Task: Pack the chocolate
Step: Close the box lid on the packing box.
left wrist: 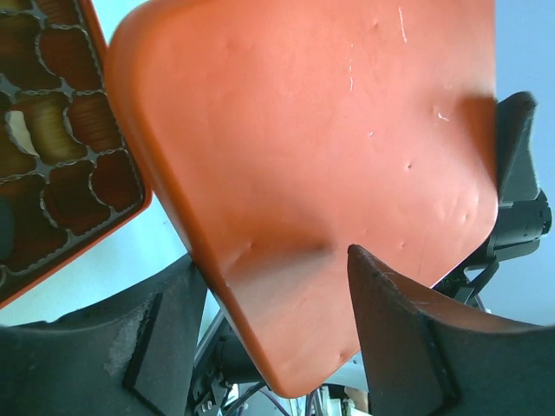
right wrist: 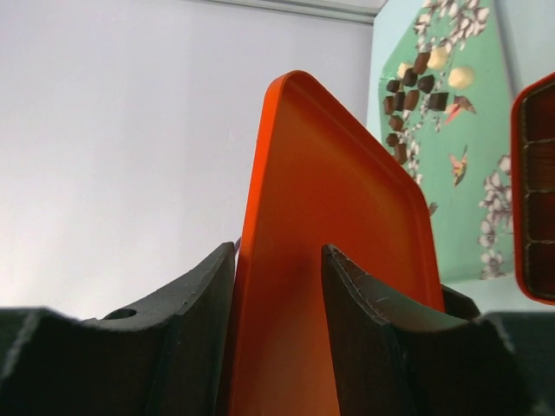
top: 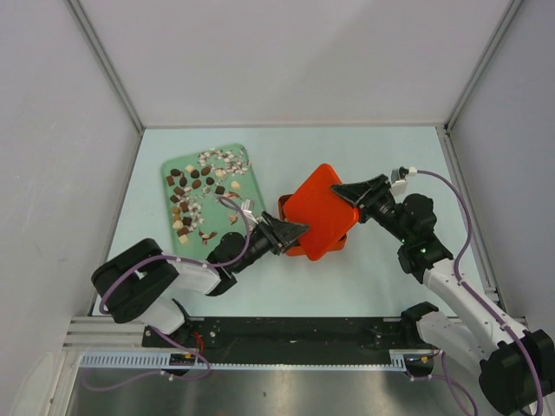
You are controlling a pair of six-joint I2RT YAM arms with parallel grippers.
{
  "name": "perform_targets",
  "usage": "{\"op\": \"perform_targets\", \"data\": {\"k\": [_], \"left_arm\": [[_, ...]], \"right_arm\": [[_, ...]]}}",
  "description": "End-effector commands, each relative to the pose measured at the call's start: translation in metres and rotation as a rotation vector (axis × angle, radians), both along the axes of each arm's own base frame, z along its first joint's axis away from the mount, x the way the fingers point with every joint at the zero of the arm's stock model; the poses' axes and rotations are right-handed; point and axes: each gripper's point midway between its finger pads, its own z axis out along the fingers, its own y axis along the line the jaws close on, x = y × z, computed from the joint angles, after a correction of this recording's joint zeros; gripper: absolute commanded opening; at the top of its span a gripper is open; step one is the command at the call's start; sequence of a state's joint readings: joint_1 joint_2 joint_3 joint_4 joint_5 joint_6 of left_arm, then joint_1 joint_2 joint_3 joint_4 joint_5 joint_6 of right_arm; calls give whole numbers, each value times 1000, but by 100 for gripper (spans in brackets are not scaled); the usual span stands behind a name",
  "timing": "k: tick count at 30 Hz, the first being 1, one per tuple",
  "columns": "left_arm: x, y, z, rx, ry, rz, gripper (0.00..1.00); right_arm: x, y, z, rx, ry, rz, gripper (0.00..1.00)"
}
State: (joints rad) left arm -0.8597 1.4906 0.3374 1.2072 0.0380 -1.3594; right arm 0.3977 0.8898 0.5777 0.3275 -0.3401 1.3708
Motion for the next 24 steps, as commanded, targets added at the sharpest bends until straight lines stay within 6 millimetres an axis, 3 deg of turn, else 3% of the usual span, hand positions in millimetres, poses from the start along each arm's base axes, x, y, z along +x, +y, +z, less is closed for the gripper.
{"op": "perform_targets", "data": {"k": [1,9,18,24], "left_arm": [[-1,12,54,-173,-105,15,66],[-3,14,53,-167,-109,6,62],[-5,15,53,-171,-108,3,62],[-5,15,53,-167,-107,1,62]], "right_arm": [[-5,0,-18,-91,-3,31,28],[-5,-2,-27,-134,-7,59,47],[-6,-5,-29,-146,-26,90,59],[-6,-6,-29,-156,-39,100,59]]}}
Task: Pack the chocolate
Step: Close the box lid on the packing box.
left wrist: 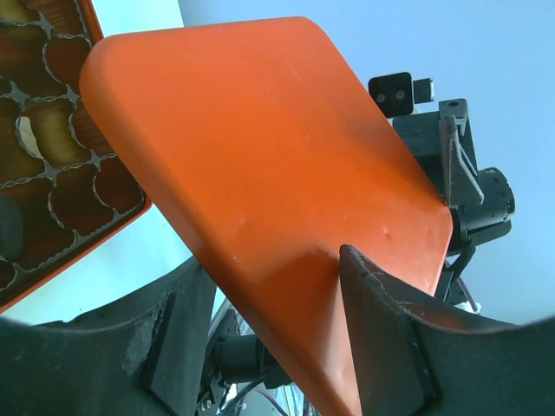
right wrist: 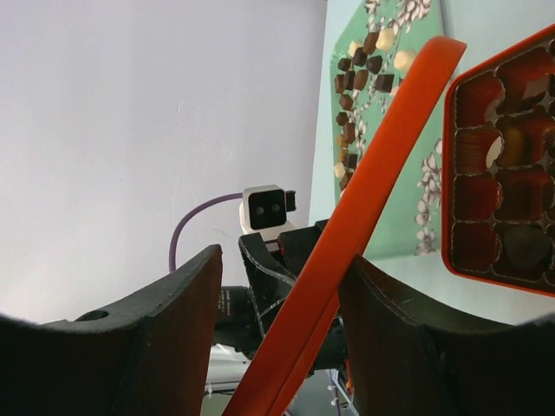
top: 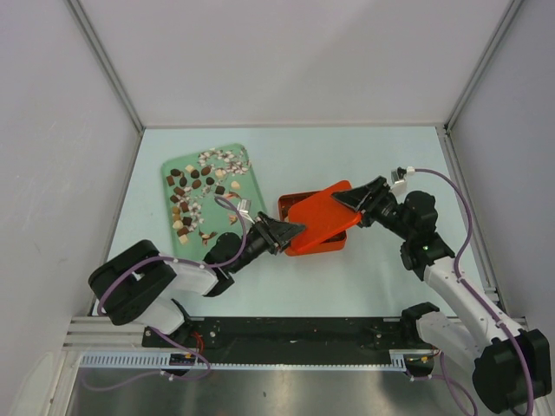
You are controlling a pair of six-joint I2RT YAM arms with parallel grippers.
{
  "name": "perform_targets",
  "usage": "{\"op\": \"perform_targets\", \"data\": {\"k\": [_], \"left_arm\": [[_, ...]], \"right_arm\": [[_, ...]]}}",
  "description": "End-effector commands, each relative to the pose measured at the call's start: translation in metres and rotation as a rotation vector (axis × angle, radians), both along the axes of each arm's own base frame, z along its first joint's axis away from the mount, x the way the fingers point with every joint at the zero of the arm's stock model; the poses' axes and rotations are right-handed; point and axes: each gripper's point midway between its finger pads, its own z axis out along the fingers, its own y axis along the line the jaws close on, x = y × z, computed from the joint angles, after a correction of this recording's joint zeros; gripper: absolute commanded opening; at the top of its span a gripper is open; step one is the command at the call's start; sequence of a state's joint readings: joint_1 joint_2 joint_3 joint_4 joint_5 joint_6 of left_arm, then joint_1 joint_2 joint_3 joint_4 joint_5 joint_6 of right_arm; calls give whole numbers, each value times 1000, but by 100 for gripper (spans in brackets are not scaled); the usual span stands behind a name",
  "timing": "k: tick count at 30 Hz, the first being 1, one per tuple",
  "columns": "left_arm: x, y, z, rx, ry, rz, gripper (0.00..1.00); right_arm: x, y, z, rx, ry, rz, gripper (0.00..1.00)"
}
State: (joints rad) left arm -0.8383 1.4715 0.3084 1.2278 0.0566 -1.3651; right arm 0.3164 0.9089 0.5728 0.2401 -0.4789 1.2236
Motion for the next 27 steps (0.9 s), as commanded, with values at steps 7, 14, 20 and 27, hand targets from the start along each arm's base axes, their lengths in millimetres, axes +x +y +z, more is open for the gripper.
{"op": "perform_targets", "data": {"k": [7,14,20,27], "left_arm": [[1,13,46,-111,-117,25,58],[10,24,45,-19,-164,69,50],[14,30,47,84,-222,91,40],[23,39,42,261,-271,135,22]], "right_arm": [[-4,-1,-10,-71,-40,52,55],[-5,-3,-28,-137,-26,77,57],[-6,-2,-36,-164,-26,99,58],[-3,-4,-49,-218,-33,102,58]]}}
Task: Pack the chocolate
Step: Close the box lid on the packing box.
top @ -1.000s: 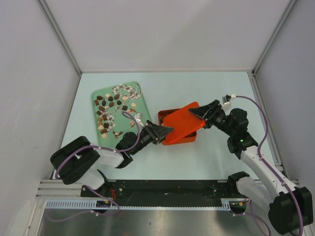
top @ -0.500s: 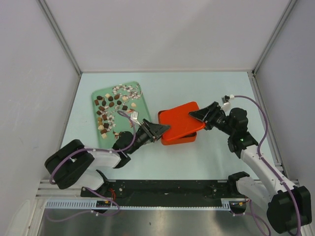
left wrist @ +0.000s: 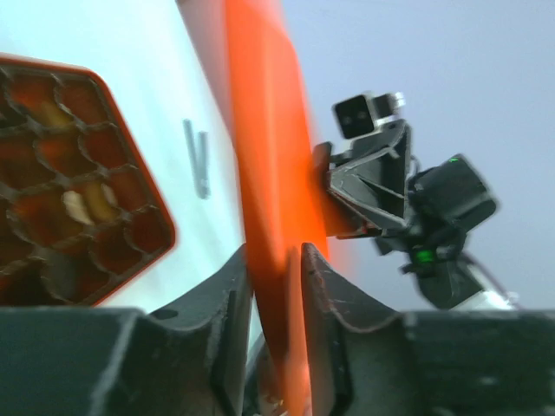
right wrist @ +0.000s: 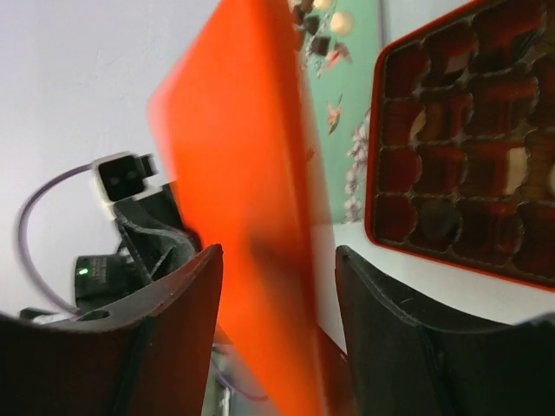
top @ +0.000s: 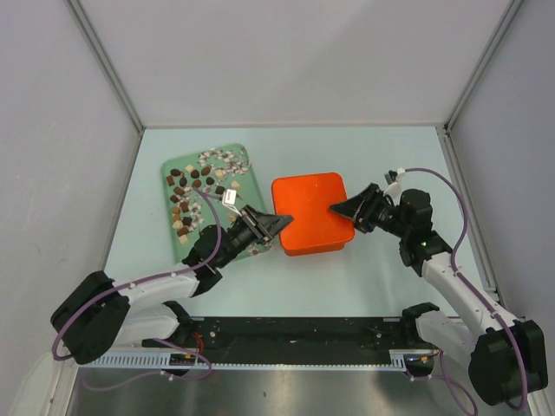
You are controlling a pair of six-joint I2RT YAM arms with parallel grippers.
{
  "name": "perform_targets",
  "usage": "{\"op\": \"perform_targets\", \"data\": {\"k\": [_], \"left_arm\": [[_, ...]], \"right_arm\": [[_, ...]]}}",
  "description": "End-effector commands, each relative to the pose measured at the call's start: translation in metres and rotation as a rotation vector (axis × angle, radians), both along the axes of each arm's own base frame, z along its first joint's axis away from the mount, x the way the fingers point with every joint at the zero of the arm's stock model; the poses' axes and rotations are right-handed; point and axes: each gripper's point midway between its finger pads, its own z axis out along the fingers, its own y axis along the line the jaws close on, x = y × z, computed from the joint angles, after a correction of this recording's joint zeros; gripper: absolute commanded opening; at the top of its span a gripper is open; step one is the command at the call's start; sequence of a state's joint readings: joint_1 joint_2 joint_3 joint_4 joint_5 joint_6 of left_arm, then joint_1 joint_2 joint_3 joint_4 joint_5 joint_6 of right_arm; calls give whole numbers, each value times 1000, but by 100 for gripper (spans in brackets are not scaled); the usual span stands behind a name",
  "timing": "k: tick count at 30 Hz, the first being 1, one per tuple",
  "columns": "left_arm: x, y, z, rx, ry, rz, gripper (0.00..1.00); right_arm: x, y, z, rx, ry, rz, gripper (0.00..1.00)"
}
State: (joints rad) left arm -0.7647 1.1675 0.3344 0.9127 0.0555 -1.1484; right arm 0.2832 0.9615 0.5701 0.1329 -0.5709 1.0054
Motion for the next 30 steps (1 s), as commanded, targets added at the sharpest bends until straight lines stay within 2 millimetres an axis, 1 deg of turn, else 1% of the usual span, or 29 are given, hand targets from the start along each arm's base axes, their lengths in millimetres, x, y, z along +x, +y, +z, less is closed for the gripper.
{"op": "perform_targets", "data": {"k": [1,2,3,4,5,6,7,8,9,12,13,14,15,16,17,19,20,22,23,25,26,27,29,30], "left_arm": [[15,7,8,140,-100,58,19],[16,8,5,156,-94,60,17],[17,8,6,161,-98,64,15],[19,7,9,159,-101,62,11],[19,6,9,154,-97,59,9],[20,5,9,151,-94,56,8],[20,2,14,141,-98,46,6],[21,-1,13,133,-88,38,5],[22,-3,17,119,-92,33,4],[25,-9,18,88,-70,23,1],[27,-9,21,71,-72,30,0],[29,-11,17,60,-50,33,0],[31,-12,19,50,-48,36,0],[34,-13,20,41,-47,40,0],[37,-16,17,37,-28,41,0],[42,-19,21,18,-25,48,0],[46,-21,17,13,-9,56,0],[51,-24,21,-13,-11,62,0],[55,-27,16,-19,10,64,0],[59,-32,24,-71,6,57,1],[62,-36,17,-66,25,52,0],[64,-39,18,-73,30,48,0],[68,-43,6,-69,69,52,0],[70,-42,3,-73,79,62,0]], "right_arm": [[4,-2,-7,-52,-35,15,58],[6,-4,-10,-59,-33,11,59],[7,-4,-12,-63,-35,14,59],[9,-4,-17,-77,-33,19,59],[11,-5,-17,-81,-43,19,60],[12,-5,-19,-84,-42,24,61],[14,-5,-24,-95,-40,31,61],[15,-5,-23,-95,-52,38,62],[16,-5,-25,-99,-54,41,62],[24,-12,-33,-137,-63,13,64],[27,-16,-37,-155,-58,-11,68],[30,-21,-40,-184,-70,-23,70],[34,-29,-42,-201,-73,-52,73],[37,-36,-47,-223,-57,-83,77],[40,-41,-48,-245,-75,-95,80],[47,-55,-50,-271,-79,-143,84],[49,-59,-50,-282,-86,-156,86],[55,-67,-54,-317,-99,-182,89],[56,-69,-56,-323,-98,-184,89],[59,-69,-62,-331,-91,-177,90],[60,-68,-64,-331,-88,-172,90],[62,-68,-72,-330,-64,-165,90],[64,-66,-75,-322,-61,-155,90],[65,-66,-78,-322,-51,-153,90]]}}
